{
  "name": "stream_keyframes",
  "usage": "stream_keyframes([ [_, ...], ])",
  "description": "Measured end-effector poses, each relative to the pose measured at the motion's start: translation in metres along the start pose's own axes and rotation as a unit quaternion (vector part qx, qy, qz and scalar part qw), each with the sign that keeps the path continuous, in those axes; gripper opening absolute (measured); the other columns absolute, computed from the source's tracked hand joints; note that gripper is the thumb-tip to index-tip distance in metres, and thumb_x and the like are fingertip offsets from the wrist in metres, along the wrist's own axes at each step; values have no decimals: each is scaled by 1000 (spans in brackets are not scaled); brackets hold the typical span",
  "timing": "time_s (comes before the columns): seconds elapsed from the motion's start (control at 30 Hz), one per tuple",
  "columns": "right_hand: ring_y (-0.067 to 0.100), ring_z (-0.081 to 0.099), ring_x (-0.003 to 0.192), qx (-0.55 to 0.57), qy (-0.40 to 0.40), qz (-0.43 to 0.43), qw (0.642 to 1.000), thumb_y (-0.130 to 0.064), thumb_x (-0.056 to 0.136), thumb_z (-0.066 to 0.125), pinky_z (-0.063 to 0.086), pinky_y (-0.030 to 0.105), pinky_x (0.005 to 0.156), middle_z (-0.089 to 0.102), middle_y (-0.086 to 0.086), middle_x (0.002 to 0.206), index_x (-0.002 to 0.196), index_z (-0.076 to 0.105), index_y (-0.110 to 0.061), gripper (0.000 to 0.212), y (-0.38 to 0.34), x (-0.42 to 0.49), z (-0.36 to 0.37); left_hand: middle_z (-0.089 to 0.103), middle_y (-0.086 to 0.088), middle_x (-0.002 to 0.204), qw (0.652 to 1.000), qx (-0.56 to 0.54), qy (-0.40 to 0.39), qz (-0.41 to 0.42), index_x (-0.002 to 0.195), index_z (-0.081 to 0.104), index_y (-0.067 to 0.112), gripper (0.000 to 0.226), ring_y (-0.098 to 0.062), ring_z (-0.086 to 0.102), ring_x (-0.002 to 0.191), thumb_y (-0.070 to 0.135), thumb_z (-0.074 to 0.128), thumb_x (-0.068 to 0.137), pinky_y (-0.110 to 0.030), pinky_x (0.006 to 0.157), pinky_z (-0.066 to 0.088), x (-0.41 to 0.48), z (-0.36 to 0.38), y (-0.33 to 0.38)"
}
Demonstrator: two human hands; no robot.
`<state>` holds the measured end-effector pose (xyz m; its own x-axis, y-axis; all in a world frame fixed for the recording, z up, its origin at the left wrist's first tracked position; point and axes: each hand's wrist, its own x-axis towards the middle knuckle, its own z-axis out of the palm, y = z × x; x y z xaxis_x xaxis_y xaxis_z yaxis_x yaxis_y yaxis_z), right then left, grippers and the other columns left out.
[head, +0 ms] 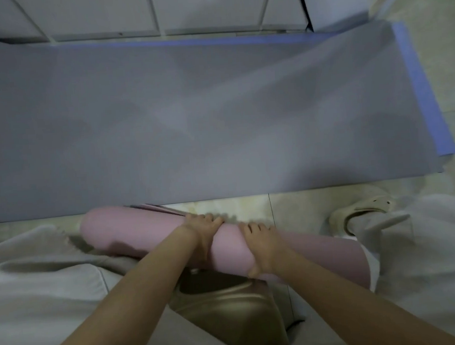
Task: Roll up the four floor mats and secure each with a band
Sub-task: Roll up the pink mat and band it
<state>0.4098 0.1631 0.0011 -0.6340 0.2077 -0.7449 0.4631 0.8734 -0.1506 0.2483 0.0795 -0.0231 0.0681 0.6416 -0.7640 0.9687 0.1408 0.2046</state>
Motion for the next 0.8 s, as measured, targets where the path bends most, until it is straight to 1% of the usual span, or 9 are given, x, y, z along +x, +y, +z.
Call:
stream_keyframes([
  [0.13, 30, 48, 114, -10, -16, -8, 1000, -50, 67, 77, 44, 41, 95, 42, 13, 133, 141, 25, -12, 98, 4, 8, -2, 30, -10, 145, 999, -33, 22, 4, 145, 16, 21, 106, -29, 31, 133, 47, 77, 62, -46, 111, 24, -3, 8, 0],
  [0.27, 30, 48, 115, 18, -21, -18, 999, -50, 67, 77, 43, 38, 94, 41, 13, 134, 142, 24, -11, 100, 8, 8, -4, 27, -10, 146, 996, -70, 43, 17, 146, 14, 21, 99, -28, 26, 135, 38, 74, 69, -45, 109, 19, -10, 13, -4],
  [0.33, 30, 49, 117, 40, -43, -18, 998, -51, 67, 77, 40, 37, 94, 41, 12, 136, 143, 23, -12, 102, 10, 10, -15, 27, -9, 145, 995, -79, 61, 24, 146, 13, 22, 101, -27, 26, 135, 41, 75, 69, -47, 108, 20, -16, 13, -7],
  [0.4, 29, 50, 119, 85, -76, -7, 993, -53, 66, 78, 40, 36, 95, 45, 9, 137, 143, 25, -15, 102, 14, 14, -29, 28, -8, 144, 993, -65, 87, 36, 147, 12, 22, 104, -26, 26, 133, 47, 75, 67, -49, 106, 20, -25, 14, -10],
  [0.47, 27, 49, 122, 143, -129, 3, 981, -52, 65, 79, 40, 35, 99, 46, 6, 139, 143, 28, -18, 99, 21, 18, -40, 26, -8, 145, 992, -43, 111, 46, 148, 10, 22, 108, -26, 26, 133, 47, 75, 66, -49, 106, 20, -36, 14, -15],
  [0.57, 21, 50, 119, 201, -208, 10, 957, -49, 61, 81, 42, 37, 101, 48, 0, 137, 139, 35, -24, 94, 30, 21, -48, 20, -9, 148, 993, -19, 101, 50, 149, 2, 21, 118, -26, 20, 137, 45, 79, 63, -52, 109, 16, -46, 11, -19],
  [0.63, 18, 53, 116, 219, -238, 13, 946, -57, 47, 80, 45, 39, 100, 51, -2, 134, 137, 39, -28, 103, 30, 20, -54, 19, -11, 148, 995, -21, 83, 50, 150, -2, 20, 123, -27, 18, 138, 44, 81, 62, -54, 111, 14, -47, 11, -18],
  [0.67, 18, 54, 115, 219, -247, 13, 944, -61, 41, 77, 46, 40, 100, 51, -3, 133, 137, 39, -30, 108, 29, 20, -55, 21, -10, 147, 995, -25, 82, 51, 150, -2, 20, 123, -27, 20, 137, 45, 80, 62, -53, 110, 15, -45, 12, -17],
  [0.8, 20, 51, 121, 207, -260, 5, 943, -67, 37, 73, 43, 42, 102, 47, -3, 138, 142, 32, -29, 119, 25, 22, -52, 30, -8, 144, 995, -32, 76, 64, 149, 8, 22, 114, -25, 29, 132, 49, 77, 63, -45, 103, 26, -40, 9, -18],
])
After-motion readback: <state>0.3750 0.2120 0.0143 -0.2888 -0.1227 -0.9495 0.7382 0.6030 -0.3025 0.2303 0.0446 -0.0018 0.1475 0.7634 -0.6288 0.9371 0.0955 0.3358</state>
